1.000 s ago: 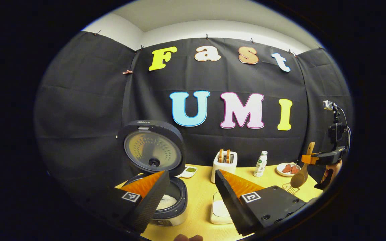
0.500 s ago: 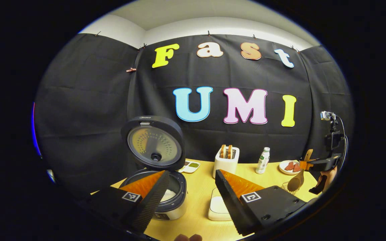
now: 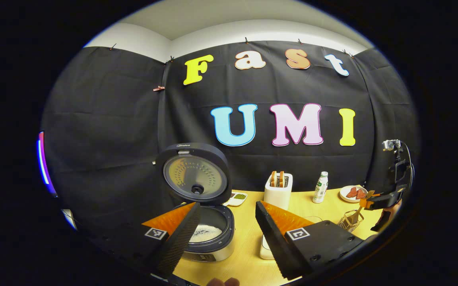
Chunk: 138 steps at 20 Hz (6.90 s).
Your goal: Close the left gripper, press the button to open the rice cooker; take a wooden spoon from the chopstick holder with the right hand, scoop a spoonful of rice and pour it into the rice cooker, then put the wooden spoon back into the chopstick holder.
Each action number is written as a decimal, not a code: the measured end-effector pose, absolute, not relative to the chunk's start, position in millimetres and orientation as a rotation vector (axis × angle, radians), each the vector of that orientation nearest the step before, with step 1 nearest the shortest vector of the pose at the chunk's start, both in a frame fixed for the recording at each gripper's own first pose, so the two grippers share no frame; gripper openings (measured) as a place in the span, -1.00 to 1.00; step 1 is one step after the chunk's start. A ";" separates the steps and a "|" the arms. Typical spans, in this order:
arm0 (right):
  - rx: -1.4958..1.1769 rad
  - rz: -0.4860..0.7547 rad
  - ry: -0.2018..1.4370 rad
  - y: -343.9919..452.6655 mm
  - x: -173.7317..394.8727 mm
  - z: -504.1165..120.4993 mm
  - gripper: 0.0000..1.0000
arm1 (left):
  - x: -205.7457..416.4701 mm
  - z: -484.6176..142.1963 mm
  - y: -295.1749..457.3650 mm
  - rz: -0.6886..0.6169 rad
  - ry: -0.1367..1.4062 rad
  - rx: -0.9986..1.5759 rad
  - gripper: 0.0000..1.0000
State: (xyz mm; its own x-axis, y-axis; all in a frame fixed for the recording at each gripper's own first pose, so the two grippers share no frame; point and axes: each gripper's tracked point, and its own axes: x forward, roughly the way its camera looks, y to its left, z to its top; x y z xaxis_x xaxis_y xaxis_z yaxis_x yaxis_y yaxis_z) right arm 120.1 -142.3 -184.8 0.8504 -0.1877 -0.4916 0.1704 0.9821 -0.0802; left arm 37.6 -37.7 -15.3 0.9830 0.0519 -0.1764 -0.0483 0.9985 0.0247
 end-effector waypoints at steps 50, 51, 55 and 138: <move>-0.068 -0.186 0.304 -49.1 84.6 -77.1 0.23 | 276.8 41.5 72.5 -0.030 0.147 0.060 0.96; -0.061 -0.185 0.305 -47.6 83.7 -77.5 0.23 | 274.1 42.9 71.6 -0.028 0.139 0.079 1.00; -0.050 -0.172 0.306 -46.0 81.8 -80.0 0.27 | 257.0 40.2 71.6 -0.031 0.127 0.056 1.00; -0.018 -0.053 0.246 -7.5 44.4 -44.9 0.88 | 75.6 -42.4 9.4 0.048 0.163 0.025 0.95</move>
State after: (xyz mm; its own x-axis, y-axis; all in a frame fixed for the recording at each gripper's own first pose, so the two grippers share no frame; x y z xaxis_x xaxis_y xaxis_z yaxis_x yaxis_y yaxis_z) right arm 44.4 -7.5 -44.9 0.9686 -0.0548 -0.2426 0.0504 0.9984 -0.0244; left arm 75.6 9.4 -42.4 0.9856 0.0502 -0.1614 -0.0461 0.9985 0.0290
